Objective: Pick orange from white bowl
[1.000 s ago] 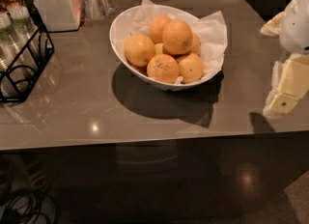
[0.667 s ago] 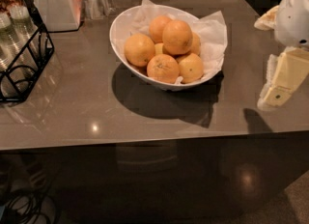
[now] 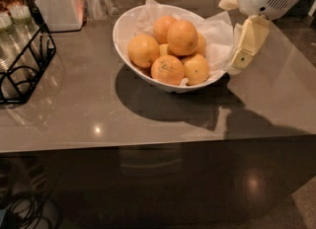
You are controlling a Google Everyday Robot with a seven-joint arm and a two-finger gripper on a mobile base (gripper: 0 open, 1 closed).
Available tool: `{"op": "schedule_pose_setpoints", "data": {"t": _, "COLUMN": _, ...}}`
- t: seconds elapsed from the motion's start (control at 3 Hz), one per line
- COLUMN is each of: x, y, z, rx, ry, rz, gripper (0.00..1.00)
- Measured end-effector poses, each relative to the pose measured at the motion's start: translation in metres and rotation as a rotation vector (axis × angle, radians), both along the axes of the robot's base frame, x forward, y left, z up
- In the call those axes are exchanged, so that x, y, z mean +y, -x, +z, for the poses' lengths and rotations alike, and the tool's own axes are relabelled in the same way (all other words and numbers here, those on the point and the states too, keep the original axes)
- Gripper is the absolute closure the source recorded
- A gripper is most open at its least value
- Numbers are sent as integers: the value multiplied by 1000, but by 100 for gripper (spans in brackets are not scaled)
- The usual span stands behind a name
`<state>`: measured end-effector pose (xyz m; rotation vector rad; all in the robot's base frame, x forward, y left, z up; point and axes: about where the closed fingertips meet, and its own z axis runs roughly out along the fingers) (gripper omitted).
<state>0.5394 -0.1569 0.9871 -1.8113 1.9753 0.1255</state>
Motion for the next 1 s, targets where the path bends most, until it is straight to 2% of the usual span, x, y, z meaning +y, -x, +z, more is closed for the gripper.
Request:
{"op": "schedule_pose_setpoints", "data": {"t": 0.33, "x": 1, "y": -10, "z": 11, "rx": -34, "ry": -20, "rz": -6, "gripper": 0}}
{"op": "schedule_pose_setpoints", "data": {"t": 0.67, "x": 2, "y": -12, "z": 10, "rx": -36, "ry": -24, "rz": -6, "gripper": 0}}
{"op": "schedule_pose_setpoints", "data": {"t": 1.0, "x": 27, "y": -39, "z": -5, "rx": -11, "ry": -104, "rz": 42, "gripper": 0}}
